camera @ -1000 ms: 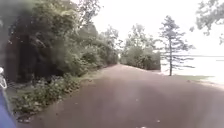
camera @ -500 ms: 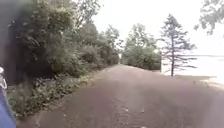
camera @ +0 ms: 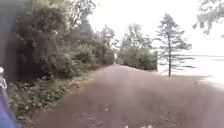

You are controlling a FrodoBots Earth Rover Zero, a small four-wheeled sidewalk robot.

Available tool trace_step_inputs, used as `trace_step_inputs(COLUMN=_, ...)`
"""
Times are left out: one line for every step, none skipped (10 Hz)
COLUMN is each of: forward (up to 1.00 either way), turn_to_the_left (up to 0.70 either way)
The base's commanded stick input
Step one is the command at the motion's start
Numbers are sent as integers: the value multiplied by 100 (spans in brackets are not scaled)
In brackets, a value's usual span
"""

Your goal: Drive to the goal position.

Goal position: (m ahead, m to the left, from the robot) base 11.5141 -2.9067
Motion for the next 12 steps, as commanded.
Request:
trace_step_inputs(forward=70, turn_to_the_left=-1)
trace_step_inputs(forward=70, turn_to_the_left=-1)
trace_step_inputs(forward=70, turn_to_the_left=-1)
trace_step_inputs(forward=70, turn_to_the_left=-1)
trace_step_inputs(forward=70, turn_to_the_left=-1)
trace_step_inputs(forward=70, turn_to_the_left=-1)
trace_step_inputs(forward=70, turn_to_the_left=-1)
trace_step_inputs(forward=70, turn_to_the_left=-1)
trace_step_inputs(forward=70, turn_to_the_left=-1)
trace_step_inputs(forward=70, turn_to_the_left=-1)
trace_step_inputs(forward=70, turn_to_the_left=-1)
trace_step_inputs(forward=70, turn_to_the_left=-1)
